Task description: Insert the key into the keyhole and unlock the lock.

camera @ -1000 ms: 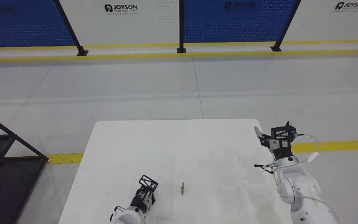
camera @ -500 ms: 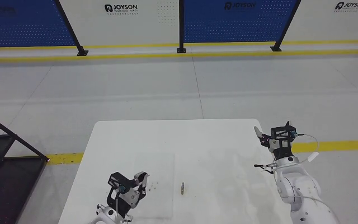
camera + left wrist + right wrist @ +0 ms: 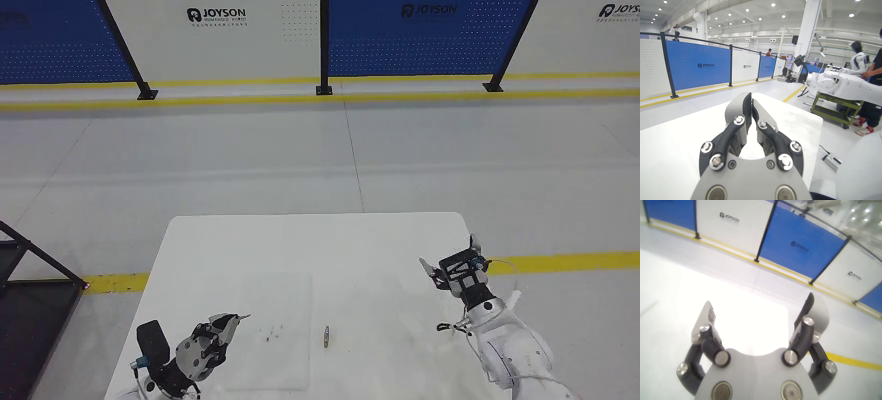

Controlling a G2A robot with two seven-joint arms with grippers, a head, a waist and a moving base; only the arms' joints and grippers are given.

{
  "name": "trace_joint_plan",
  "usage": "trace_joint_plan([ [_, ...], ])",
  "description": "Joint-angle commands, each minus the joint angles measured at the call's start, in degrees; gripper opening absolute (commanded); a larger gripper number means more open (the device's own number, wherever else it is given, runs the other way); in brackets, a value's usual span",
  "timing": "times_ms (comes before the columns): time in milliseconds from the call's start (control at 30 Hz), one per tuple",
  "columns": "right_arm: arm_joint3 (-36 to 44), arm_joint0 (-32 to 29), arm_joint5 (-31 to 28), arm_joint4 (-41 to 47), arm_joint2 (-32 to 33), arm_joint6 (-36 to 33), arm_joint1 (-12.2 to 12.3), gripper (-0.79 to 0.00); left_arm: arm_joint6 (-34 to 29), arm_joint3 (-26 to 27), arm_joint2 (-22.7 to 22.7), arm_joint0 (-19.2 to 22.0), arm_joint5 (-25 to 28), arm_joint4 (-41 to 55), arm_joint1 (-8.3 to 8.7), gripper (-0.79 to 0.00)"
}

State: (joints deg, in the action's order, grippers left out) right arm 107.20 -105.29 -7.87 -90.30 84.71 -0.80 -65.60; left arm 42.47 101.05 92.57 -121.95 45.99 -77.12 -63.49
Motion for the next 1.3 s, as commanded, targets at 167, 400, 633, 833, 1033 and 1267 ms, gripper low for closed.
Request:
trace_joint_plan([
  [167, 1.4, -4.0, -6.5, -13.5, -12.0, -1.0, -0.1, 0.000, 0.6, -0.6, -0.1, 0.4, 0.4, -0.3, 0.04, -0.785],
  [400, -3.0, -2.8, -6.4, -20.0, -23.7, -3.0, -1.2, 0.000, 0.6, -0.6, -0.1, 0.4, 0.4, -0.3, 0.04, -0.785],
  [633, -7.3, 0.0, -1.1, -15.6, -30.3, -4.4, -3.0, 0.000, 0.6, -0.6, -0.1, 0.4, 0.4, -0.3, 0.04, -0.785],
  [833, -11.0, 2.7, 5.6, -11.8, -34.2, -5.2, -4.6, 0.000, 0.6, -0.6, -0.1, 0.4, 0.4, -0.3, 0.04, -0.785],
  [1033, -15.4, 5.2, 10.7, -8.1, -37.0, -4.0, -6.1, -0.058, 0.6, -0.6, -0.1, 0.4, 0.4, -0.3, 0.04, -0.785],
  [1267, -18.6, 6.9, 13.6, -7.6, -39.1, -2.8, -7.0, -0.397, 0.6, -0.6, -0.1, 0.4, 0.4, -0.3, 0.04, -0.785],
])
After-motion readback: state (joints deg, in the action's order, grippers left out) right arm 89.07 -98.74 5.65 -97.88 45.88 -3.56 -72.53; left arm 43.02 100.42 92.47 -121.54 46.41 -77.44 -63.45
